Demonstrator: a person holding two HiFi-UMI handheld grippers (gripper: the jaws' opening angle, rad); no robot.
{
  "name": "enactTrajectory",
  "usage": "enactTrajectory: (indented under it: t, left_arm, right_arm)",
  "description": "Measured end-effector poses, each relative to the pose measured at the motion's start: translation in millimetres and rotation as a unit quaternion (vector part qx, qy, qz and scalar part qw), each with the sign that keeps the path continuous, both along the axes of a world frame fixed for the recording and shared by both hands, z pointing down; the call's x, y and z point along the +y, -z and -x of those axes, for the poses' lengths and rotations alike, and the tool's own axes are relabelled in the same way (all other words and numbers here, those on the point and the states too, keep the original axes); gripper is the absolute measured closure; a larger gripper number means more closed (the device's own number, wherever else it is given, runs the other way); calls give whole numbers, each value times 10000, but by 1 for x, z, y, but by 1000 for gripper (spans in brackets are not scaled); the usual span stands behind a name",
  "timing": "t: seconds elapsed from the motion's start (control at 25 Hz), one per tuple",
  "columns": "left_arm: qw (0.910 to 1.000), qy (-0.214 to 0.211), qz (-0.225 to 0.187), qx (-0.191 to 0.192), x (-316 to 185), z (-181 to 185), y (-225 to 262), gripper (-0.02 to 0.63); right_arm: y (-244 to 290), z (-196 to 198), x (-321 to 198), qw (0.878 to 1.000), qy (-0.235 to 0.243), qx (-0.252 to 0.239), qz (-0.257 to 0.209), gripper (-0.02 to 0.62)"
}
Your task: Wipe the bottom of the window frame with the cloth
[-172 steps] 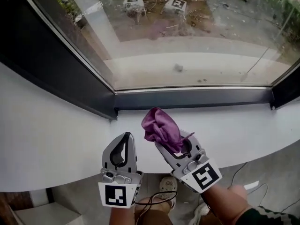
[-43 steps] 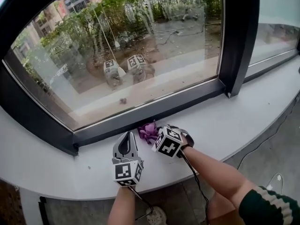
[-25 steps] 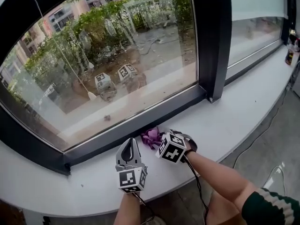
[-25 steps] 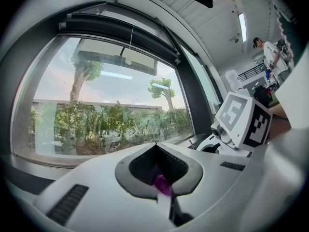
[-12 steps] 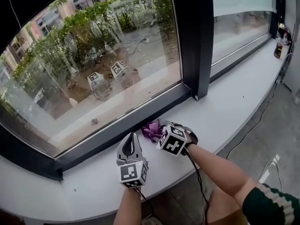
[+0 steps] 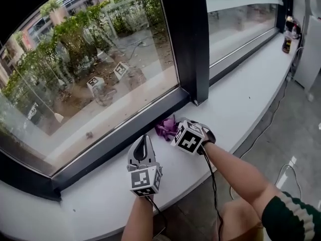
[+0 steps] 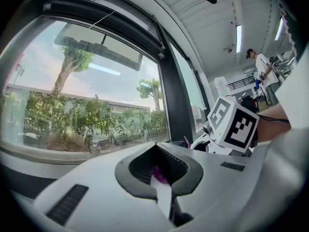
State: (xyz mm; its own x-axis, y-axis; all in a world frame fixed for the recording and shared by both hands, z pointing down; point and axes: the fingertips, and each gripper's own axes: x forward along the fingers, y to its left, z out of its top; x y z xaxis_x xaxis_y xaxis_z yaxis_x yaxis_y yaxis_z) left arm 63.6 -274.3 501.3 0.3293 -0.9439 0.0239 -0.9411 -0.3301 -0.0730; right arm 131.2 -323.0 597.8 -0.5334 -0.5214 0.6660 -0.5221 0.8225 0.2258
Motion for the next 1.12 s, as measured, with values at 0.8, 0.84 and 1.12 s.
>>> enactTrajectory:
  t: [0.8,0.84,1.12]
  left_arm:
    - [9981,-571,-7,222,-8,-74,12,603]
    - [9981,-575,-27,202,-8,-74,13,603]
    - [9982,-579,-83,132,0,-73,20,603]
  right_arm:
    - [1,-100,-50,9954,-912,259,-140,451]
    - [1,-101,-51,9951,-945,257,-158,451]
    - [0,-106,-50,9935,-1047,400,-202,451]
